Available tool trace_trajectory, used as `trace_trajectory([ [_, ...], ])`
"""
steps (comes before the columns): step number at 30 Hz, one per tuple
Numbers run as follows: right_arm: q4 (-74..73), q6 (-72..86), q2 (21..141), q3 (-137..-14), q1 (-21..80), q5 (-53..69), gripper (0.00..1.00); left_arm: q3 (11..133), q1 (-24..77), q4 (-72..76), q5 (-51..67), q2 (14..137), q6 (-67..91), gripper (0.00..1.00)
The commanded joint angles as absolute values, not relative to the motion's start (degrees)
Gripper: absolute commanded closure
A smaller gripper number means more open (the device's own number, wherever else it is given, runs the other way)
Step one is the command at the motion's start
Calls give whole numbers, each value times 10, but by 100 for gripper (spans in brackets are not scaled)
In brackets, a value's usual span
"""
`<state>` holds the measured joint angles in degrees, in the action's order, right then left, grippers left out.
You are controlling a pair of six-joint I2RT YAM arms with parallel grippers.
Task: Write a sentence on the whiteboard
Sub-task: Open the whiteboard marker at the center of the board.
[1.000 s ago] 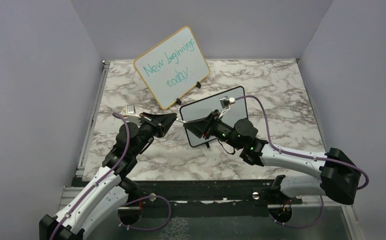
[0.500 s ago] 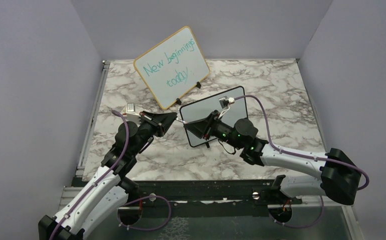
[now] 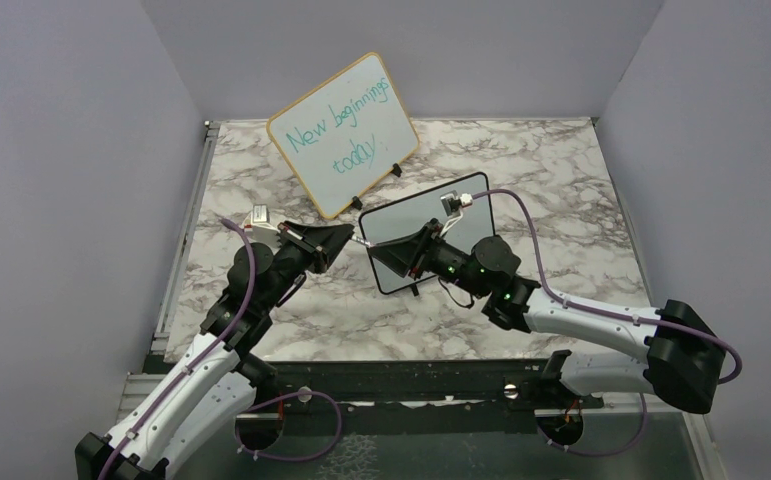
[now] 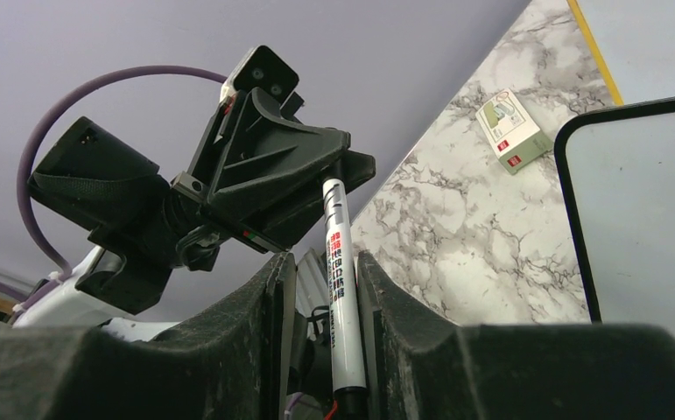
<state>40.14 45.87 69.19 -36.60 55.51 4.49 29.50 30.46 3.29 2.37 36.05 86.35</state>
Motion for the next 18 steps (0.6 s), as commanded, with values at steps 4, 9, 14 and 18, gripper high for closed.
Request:
trace_trajectory([
  [4, 401, 457, 690, -389, 552, 69, 66, 307, 304, 28, 41, 359, 869, 100],
  [9, 399, 460, 696, -392, 552, 69, 68, 305, 304, 31, 42, 362, 872, 100],
  [14, 411, 469, 705, -390, 552, 67, 70, 302, 304, 31, 36, 358, 876, 100],
  [18, 413, 474, 714, -396, 552, 66, 73, 296, 304, 32, 33, 355, 884, 100],
])
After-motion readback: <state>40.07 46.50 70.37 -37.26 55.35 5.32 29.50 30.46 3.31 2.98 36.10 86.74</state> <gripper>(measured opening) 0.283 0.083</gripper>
